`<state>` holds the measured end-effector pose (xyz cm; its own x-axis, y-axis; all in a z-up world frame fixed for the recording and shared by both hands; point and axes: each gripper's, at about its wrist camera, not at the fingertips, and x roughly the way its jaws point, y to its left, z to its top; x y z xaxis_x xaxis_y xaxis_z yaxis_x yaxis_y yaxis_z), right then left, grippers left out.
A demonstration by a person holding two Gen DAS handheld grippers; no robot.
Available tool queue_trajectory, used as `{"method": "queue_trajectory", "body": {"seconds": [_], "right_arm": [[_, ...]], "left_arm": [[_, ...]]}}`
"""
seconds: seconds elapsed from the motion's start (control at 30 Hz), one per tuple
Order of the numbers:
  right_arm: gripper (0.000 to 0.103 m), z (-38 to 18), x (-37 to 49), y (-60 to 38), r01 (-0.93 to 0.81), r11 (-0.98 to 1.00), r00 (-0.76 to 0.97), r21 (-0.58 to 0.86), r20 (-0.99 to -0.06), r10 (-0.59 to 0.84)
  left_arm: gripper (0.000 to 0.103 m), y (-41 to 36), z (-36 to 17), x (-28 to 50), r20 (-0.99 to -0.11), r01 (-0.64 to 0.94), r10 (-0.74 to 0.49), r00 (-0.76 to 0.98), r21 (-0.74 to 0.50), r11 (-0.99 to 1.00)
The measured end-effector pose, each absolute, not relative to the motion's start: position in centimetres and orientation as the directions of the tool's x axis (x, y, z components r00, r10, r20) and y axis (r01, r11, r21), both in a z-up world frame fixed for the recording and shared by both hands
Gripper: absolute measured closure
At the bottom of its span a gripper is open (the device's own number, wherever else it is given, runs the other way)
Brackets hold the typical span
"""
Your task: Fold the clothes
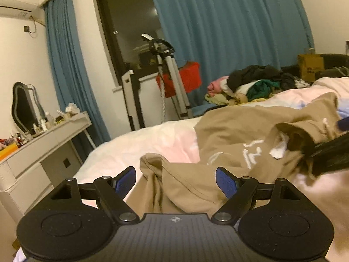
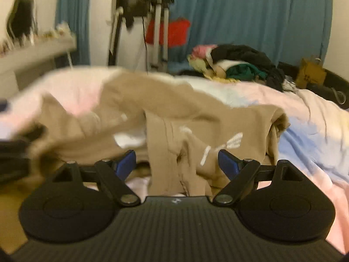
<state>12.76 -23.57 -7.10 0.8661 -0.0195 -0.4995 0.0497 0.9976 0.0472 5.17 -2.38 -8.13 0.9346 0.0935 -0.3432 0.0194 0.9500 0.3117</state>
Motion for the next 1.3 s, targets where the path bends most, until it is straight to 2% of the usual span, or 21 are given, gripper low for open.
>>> {"method": "queue_trajectory", "body": {"seconds": [0.1,0.17,0.37,0.53,0.67,0.8,0.9,1.03,1.13,1.2,1.3], "right_arm": [[0.019,-8.5,14.1,-23.6,0.133,0.991,0.841,0.007,-0.53,-0.109],[0.019,-8.0,13.6,-26.3,0.257,0.96,0.841,0.108,-0.515,-0.167],[0.019,-6.8,11.3,-30.4,0.422,0.87,0.848,0.257,-0.452,-0.277],[0.019,-6.8,12.3,-30.9,0.399,0.875,0.856,0.275,-0.454,-0.248],[0.019,-6.5,12.3,-30.9,0.388,0.876,0.861,0.287,-0.451,-0.234],[0.019,-6.2,11.5,-30.7,0.376,0.884,0.867,0.279,-0.441,-0.23],[0.019,-6.7,11.8,-30.8,0.377,0.892,0.854,0.25,-0.466,-0.23],[0.019,-9.7,14.0,-29.7,0.31,0.941,0.763,0.139,-0.626,-0.159],[0.019,-10.5,13.3,-30.0,0.334,0.922,0.734,0.194,-0.667,-0.125],[0.019,-9.7,12.4,-30.4,0.356,0.908,0.75,0.223,-0.647,-0.135],[0.014,-6.9,10.2,-30.5,0.362,0.905,0.838,0.225,-0.503,-0.21]], "left_arm": [[0.02,-3.0,-8.3,3.8,-0.337,0.071,0.053,0.94,0.346,0.935],[0.02,-3.9,-9.0,3.7,-0.324,0.077,0.062,0.944,0.399,0.914],[0.02,-5.2,-10.8,4.5,-0.335,0.103,0.073,0.94,0.48,0.871],[0.017,-5.2,-10.2,2.5,-0.313,0.191,-0.043,0.949,0.458,0.868],[0.014,-6.3,-11.1,2.7,-0.321,0.23,-0.072,0.944,0.49,0.841],[0.016,-7.0,-13.1,4.5,-0.31,0.168,0.034,0.95,0.6,0.782],[0.016,-4.7,-11.9,5.9,-0.293,0.05,0.131,0.947,0.538,0.842],[0.015,-1.3,-9.2,7.0,-0.27,-0.102,0.207,0.94,0.356,0.929],[0.009,-0.3,-8.1,6.4,-0.23,-0.147,0.219,0.948,0.294,0.944],[0.009,-0.2,-7.5,5.8,-0.224,-0.154,0.216,0.95,0.265,0.952],[0.009,-0.2,-6.4,4.4,-0.169,-0.159,0.201,0.965,0.233,0.959]]}}
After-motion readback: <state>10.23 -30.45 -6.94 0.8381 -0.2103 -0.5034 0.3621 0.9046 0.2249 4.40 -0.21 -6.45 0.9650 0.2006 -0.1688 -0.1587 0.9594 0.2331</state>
